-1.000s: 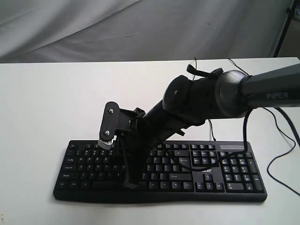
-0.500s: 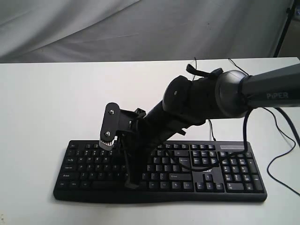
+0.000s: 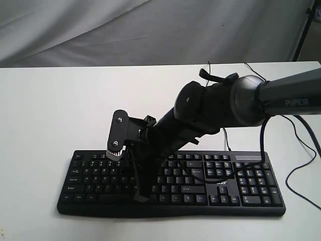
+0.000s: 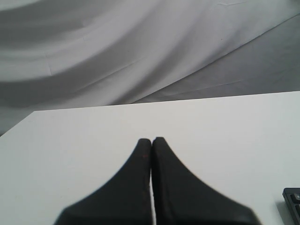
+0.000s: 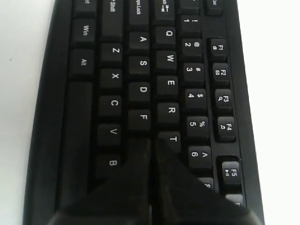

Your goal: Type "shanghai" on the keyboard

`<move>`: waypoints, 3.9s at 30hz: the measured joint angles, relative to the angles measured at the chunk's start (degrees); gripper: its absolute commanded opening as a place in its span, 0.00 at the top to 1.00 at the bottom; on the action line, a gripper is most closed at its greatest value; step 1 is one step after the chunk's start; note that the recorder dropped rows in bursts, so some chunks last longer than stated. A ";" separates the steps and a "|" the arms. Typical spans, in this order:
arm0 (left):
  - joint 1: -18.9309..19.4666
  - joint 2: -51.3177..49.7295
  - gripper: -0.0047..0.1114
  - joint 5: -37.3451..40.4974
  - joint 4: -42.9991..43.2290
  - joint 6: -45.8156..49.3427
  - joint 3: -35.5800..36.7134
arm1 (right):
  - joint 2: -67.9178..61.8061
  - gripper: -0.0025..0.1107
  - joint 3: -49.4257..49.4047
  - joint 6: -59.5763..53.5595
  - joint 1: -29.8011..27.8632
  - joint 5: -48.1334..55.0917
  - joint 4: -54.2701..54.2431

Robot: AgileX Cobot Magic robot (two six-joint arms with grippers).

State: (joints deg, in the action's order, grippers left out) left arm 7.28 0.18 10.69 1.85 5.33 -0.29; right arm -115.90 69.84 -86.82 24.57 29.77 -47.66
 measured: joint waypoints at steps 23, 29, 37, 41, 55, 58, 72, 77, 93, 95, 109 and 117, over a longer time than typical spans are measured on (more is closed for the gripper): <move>0.00 0.00 0.95 0.00 0.00 0.00 0.00 | -1.28 0.98 0.00 0.09 0.00 0.12 0.61; 0.00 0.00 0.95 0.00 0.00 0.00 0.00 | -1.28 0.98 0.00 0.09 0.00 0.24 1.08; 0.00 0.00 0.95 0.00 0.00 0.00 0.00 | -1.28 0.98 0.00 0.09 0.00 0.56 1.33; 0.00 0.00 0.95 0.00 0.00 0.00 0.00 | -1.28 0.98 0.00 0.09 0.00 0.56 1.31; 0.00 0.00 0.95 0.00 0.00 0.00 0.00 | -2.19 0.98 0.00 0.09 0.00 0.65 1.31; 0.00 0.00 0.95 0.00 0.00 0.00 0.00 | -2.36 0.98 0.00 0.09 0.00 0.90 1.20; 0.00 0.00 0.95 0.00 0.00 0.00 0.00 | -0.44 0.98 0.00 0.09 0.00 1.15 0.55; 0.00 0.00 0.95 0.00 0.00 0.00 0.00 | -0.20 0.98 0.00 0.09 0.00 1.15 -0.14; 0.00 0.00 0.95 0.00 0.00 0.00 0.00 | -0.88 0.98 0.00 -9.21 0.03 1.15 -15.63; 0.00 0.00 0.95 0.00 0.00 0.00 0.00 | -1.52 0.98 0.00 -10.80 0.36 1.04 -17.55; 0.00 0.00 0.95 0.00 0.00 0.00 0.00 | -2.59 0.98 1.35 -11.56 4.71 -5.10 -21.23; 0.00 0.00 0.95 0.00 0.00 0.00 0.00 | -5.83 0.98 7.53 -9.56 5.58 -4.47 -21.12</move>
State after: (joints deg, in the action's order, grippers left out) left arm 7.28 0.18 10.69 1.85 5.33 -0.29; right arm -121.74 77.37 -96.38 30.15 25.30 -68.78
